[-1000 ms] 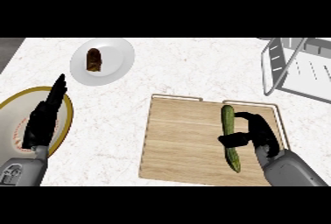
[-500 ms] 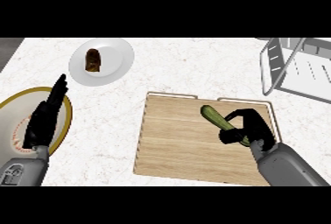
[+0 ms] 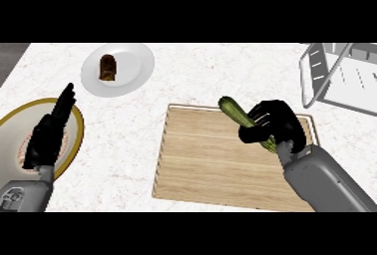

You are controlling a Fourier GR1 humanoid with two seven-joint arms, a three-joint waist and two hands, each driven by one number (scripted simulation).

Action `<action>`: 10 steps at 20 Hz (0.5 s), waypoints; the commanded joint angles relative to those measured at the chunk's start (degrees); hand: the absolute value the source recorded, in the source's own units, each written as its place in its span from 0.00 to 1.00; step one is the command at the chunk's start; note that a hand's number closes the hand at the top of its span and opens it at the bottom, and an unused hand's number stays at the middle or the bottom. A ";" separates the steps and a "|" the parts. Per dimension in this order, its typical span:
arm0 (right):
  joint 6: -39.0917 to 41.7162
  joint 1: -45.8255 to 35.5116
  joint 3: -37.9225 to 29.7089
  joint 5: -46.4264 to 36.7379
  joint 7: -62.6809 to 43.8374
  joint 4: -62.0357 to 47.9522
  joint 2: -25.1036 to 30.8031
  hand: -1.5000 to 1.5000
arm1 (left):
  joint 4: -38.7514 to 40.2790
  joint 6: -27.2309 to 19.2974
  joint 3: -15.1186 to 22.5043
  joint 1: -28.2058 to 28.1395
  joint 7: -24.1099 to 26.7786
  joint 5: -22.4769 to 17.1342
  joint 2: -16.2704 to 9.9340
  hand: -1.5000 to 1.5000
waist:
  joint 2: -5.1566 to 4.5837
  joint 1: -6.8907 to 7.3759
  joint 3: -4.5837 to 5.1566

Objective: Pick the squash from the tray and place it in the tiered basket

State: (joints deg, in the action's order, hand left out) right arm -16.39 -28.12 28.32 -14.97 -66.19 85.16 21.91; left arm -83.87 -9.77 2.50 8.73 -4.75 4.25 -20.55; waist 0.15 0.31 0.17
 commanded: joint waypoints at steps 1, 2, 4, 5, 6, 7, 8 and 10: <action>5.91 -10.54 1.86 -2.54 1.60 -5.13 -1.76 1.00 | -0.15 0.65 0.95 0.71 -0.81 0.47 0.67 0.50 | -0.41 1.38 -0.14; 7.28 -14.03 1.97 -2.36 4.32 -7.47 -1.73 1.00 | 1.33 1.62 -0.47 0.71 2.00 -0.74 -0.10 0.50 | -0.72 2.31 -0.09; 1.56 -17.04 -0.14 -6.09 7.84 -12.40 -5.52 1.00 | -0.05 0.21 0.44 0.93 -0.57 0.73 1.20 0.50 | -0.42 1.20 -0.16; -2.17 -15.76 0.12 -9.27 7.04 -9.74 -5.92 1.00 | -1.00 1.22 -0.65 -0.17 -0.36 -0.20 0.12 0.50 | -0.21 0.77 -0.15; 0.16 -19.66 -3.55 -7.75 7.03 -9.84 -3.36 1.00 | -0.94 0.20 0.44 0.91 -1.67 0.73 1.34 0.50 | -0.21 0.62 -0.16; -0.80 -19.71 -3.14 -10.73 7.10 -8.45 -0.90 1.00 | 3.47 2.06 -2.30 2.34 1.00 -0.93 -0.59 0.50 | -0.25 -0.07 -0.10; -2.38 -21.50 -3.38 -13.12 6.68 -9.53 -1.47 1.00 | 1.62 2.83 -1.76 0.45 0.84 -0.98 -0.98 0.50 | -0.16 0.43 -0.11; -0.15 -25.17 -6.40 -13.99 5.61 -7.58 2.42 1.00 | -1.08 0.77 -0.01 -1.28 -0.32 0.95 0.47 0.50 | 0.14 0.27 -0.13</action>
State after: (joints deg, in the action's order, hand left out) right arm -15.93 -47.34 25.13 -25.13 -58.20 77.02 21.39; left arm -83.41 -8.68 1.97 8.84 -4.40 4.40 -20.26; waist 0.02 0.78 0.05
